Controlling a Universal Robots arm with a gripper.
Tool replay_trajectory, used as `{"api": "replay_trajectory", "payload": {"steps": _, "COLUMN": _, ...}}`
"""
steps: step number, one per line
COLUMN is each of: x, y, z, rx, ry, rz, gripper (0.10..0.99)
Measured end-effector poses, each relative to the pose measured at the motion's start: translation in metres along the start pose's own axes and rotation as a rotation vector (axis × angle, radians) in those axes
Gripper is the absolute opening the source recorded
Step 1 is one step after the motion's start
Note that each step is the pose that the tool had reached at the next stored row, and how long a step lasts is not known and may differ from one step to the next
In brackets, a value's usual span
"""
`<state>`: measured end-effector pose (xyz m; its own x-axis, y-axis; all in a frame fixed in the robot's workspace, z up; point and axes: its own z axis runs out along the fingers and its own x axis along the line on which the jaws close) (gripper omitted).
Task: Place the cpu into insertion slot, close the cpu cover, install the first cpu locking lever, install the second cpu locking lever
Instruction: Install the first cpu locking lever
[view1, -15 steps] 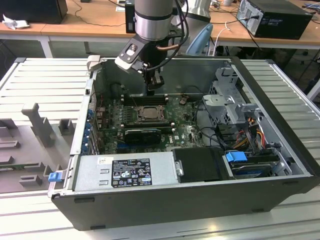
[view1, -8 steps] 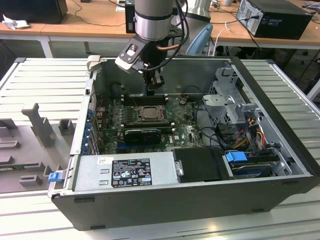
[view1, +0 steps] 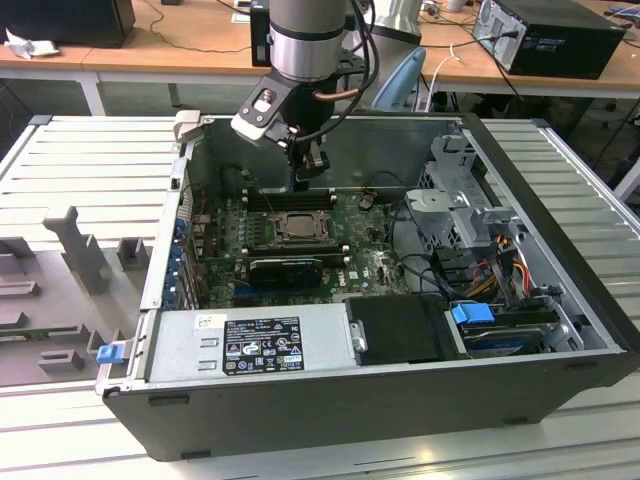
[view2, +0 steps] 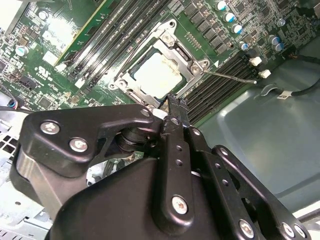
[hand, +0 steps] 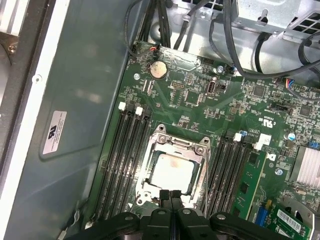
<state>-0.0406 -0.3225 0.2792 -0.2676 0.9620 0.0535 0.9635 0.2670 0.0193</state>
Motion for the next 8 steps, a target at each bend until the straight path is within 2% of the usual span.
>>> {"api": "replay_trajectory", "payload": {"steps": 8, "x": 0.0000, "y": 0.0000, "z": 0.0000, "rx": 0.001, "ry": 0.0003, "rz": -0.014, "gripper": 0.106}}
